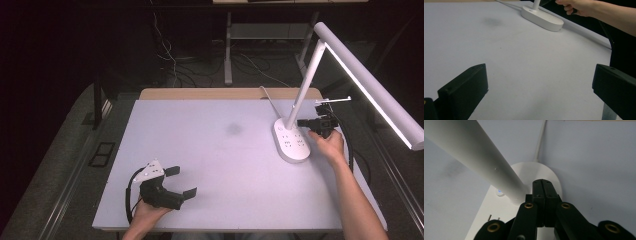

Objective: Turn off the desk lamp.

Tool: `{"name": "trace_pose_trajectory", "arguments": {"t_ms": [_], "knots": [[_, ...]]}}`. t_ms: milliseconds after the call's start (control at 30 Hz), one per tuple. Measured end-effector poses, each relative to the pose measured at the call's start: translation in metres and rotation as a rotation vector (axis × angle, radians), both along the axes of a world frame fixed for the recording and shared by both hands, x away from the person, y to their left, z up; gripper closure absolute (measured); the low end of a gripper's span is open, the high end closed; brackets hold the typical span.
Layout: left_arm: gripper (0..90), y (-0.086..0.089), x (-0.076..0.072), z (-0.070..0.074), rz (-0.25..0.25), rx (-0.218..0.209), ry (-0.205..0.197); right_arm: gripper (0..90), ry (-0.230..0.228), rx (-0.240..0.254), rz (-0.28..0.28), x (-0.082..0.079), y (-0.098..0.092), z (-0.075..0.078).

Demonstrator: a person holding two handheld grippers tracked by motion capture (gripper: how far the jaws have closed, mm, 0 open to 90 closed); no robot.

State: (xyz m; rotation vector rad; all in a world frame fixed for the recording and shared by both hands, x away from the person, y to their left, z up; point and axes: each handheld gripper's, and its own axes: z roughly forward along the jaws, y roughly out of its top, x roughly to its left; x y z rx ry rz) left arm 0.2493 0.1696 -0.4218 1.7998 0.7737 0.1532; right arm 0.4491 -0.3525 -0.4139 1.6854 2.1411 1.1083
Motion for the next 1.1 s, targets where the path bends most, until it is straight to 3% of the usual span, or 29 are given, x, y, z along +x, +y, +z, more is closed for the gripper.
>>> {"name": "trace_pose_trajectory", "arguments": {"t_ms": [67, 167, 300, 467, 1100], "knots": [[0.0, 0.0001, 0.0, 0.0001, 0.0, 0.0, -0.001, 90.0, -0.006, -0.016, 0.002, 0.002, 0.0028, -0.0024], [0.0, 0.0005, 0.0004, 0.0001, -0.001, -0.001, -0.001, 90.0, 0.019, -0.016, -0.007, 0.0038, 0.0035, -0.0073], [0.0, 0.0005, 0.0004, 0.0, -0.003, 0.002, -0.002, 90.0, 0.023, 0.036, 0.002, 0.0044, 0.0019, -0.0105], [0.0, 0.0011, 0.0, 0.0005, -0.005, 0.004, -0.004, 90.0, 0.02, -0.016, -0.011, 0.0037, 0.0068, -0.0092], [0.0, 0.0023, -0.0007, 0.0009, -0.003, 0.001, -0.005, 90.0, 0.007, -0.021, -0.023, 0.0041, 0.009, -0.0082]]}}
